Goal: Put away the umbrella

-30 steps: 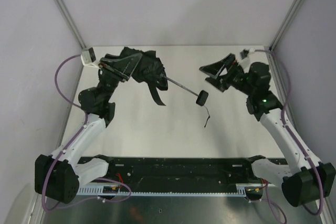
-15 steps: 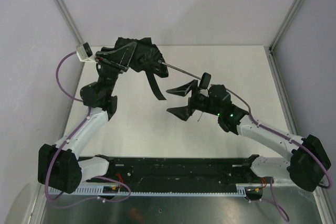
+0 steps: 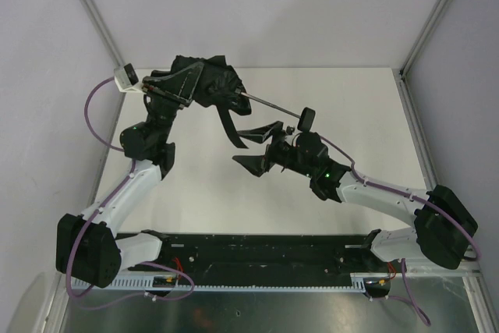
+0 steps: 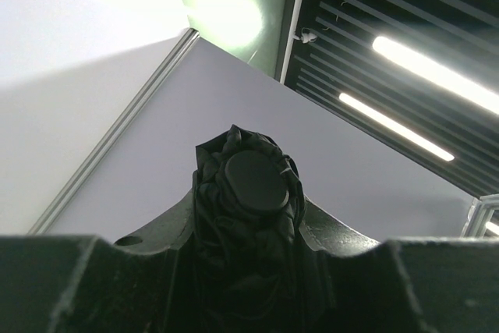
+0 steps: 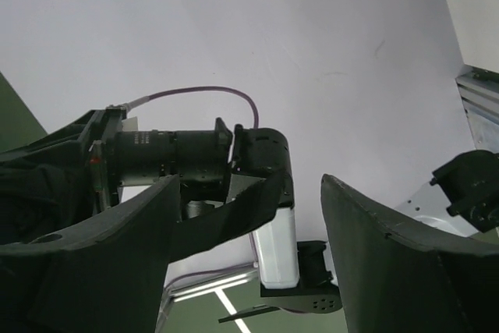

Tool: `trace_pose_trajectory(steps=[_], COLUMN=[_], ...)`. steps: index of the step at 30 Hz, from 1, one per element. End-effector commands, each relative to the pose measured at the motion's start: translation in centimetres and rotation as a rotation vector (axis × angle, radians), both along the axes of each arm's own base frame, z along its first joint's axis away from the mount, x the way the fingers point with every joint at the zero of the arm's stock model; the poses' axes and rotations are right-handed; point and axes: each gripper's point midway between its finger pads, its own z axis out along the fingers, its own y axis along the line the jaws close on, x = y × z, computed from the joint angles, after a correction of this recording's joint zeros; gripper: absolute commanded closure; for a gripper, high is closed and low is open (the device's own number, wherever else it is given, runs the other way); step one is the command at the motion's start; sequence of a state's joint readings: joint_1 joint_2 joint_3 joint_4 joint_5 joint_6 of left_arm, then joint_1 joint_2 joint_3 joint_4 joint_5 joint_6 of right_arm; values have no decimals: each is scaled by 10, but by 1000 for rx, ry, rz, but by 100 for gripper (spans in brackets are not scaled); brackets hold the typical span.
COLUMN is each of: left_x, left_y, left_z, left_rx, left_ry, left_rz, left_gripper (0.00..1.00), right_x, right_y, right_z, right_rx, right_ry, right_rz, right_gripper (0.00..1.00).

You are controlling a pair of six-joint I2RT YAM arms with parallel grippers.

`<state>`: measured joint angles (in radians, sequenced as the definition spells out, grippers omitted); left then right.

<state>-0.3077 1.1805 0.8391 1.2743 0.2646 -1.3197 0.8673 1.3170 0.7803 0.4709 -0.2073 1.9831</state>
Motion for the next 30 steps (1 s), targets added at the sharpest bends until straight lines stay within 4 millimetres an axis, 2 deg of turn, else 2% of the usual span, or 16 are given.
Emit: trace_pose_trajectory(steps=[1,7,12,15,16,18,21,25,28,30], left_x=[-43,-46,-48,-49,-49,-49,-49,-50,-51,-48], left_y=[15,12,8,6,5,5,0,-17,-31,-41], left_z=[38,38,40,40,40,38,35,26,7,-15], left_rx=[-99,-103,-112,-121,-127,-153,-200,-238,-227,-197], left_ry=[-193,-195,-198,-194,-186,-160,-106,-2,94,186], left_rz=[-14,-28,-47,-64,-76,-115,-211,-395,-490,-519], left_gripper=[100,100,100,100,100,100,100,100,100,100], right_x=[15,15,15,15,15,17,22,35,49,57], right_y=[-11,-13,-10,-9,-8,-8,-9,-15,-24,-29], right_z=[34,36,40,43,46,48,53,63,63,63], right_rx=[190,188,206,220,223,222,219,223,157,112], right_ry=[125,122,109,83,59,7,-121,-352,-517,-616], right_rz=[-77,-99,-100,-101,-103,-107,-109,-129,-142,-137], right_gripper=[27,37,57,77,88,97,100,100,100,100])
